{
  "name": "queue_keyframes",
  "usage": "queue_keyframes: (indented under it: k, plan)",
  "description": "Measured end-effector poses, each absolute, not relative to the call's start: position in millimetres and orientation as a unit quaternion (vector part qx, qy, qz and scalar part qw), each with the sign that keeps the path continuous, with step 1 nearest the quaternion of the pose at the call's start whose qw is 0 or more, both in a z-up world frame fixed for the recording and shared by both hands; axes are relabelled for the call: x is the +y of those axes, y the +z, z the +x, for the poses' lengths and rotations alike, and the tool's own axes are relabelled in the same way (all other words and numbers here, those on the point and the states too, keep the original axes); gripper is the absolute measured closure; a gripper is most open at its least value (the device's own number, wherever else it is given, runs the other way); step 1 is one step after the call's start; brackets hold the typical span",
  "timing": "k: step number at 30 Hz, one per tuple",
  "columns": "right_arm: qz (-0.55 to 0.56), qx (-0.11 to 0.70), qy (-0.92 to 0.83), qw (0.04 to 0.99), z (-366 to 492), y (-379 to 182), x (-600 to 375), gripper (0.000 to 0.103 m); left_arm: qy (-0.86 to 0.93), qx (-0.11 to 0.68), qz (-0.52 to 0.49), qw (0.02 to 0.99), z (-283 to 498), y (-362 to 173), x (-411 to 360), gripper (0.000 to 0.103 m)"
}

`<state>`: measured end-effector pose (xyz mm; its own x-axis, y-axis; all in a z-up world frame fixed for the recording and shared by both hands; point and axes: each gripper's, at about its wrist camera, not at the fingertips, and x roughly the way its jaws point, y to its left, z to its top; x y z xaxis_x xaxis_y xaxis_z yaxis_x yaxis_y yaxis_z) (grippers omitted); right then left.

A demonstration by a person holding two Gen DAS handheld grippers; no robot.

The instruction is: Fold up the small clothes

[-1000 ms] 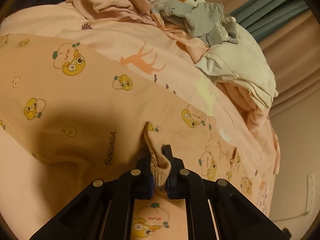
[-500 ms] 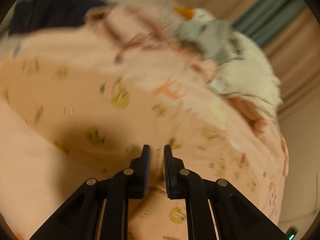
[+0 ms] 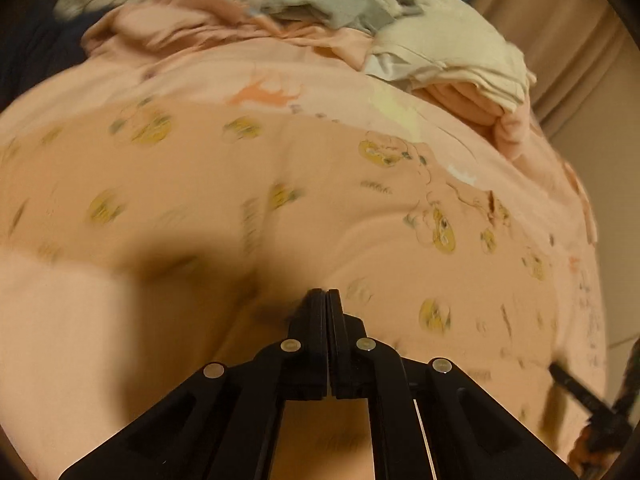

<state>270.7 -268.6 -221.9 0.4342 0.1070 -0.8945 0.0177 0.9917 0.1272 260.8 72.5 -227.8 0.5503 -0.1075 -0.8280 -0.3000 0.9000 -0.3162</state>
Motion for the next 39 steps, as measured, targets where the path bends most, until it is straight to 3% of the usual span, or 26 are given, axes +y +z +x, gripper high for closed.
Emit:
queue_keyframes:
  k: [6, 7, 9, 11, 17, 21, 25, 29, 36, 39]
  plan:
    - [0.051, 0.52, 0.052, 0.851, 214.0, -197.7, -288.9, 0.091, 0.082, 0.459, -0.224, 0.856, 202.1, -198.7, 125.1, 0.091]
    - [0.057, 0.517, 0.05, 0.852, 205.1, -192.0, -293.4, 0.09, 0.082, 0.456, -0.251, 0.85, 193.1, -195.0, 141.6, 0.085]
    - [0.067, 0.516, 0.046, 0.853, 193.5, -184.5, -300.7, 0.087, 0.082, 0.443, -0.324, 0.832, 177.9, -191.0, 182.9, 0.049]
    - [0.074, 0.514, 0.048, 0.854, 183.0, -177.4, -300.1, 0.083, 0.101, 0.417, -0.391, 0.814, 164.7, -189.2, 221.3, 0.045]
    - [0.047, 0.522, 0.05, 0.85, 155.8, -173.1, -279.0, 0.079, 0.156, 0.324, -0.552, 0.752, 119.3, -217.3, 329.7, 0.044]
    - [0.012, 0.533, 0.051, 0.845, 150.0, -176.9, -262.2, 0.079, 0.172, 0.299, -0.613, 0.711, 109.2, -246.4, 360.7, 0.044]
    - [-0.021, 0.537, 0.053, 0.842, 149.9, -179.6, -246.1, 0.079, 0.182, 0.247, -0.622, 0.721, 112.9, -249.2, 367.5, 0.044]
    - [-0.036, 0.541, 0.057, 0.838, 154.7, -181.1, -233.3, 0.08, 0.195, 0.251, -0.608, 0.728, 131.5, -249.3, 374.8, 0.044]
    - [-0.064, 0.537, 0.06, 0.839, 161.0, -180.7, -218.9, 0.081, 0.241, 0.297, -0.554, 0.739, 146.4, -243.3, 379.0, 0.085]
    - [-0.057, 0.539, 0.061, 0.838, 161.3, -180.6, -220.5, 0.081, 0.26, 0.313, -0.507, 0.759, 156.3, -232.4, 371.6, 0.089]
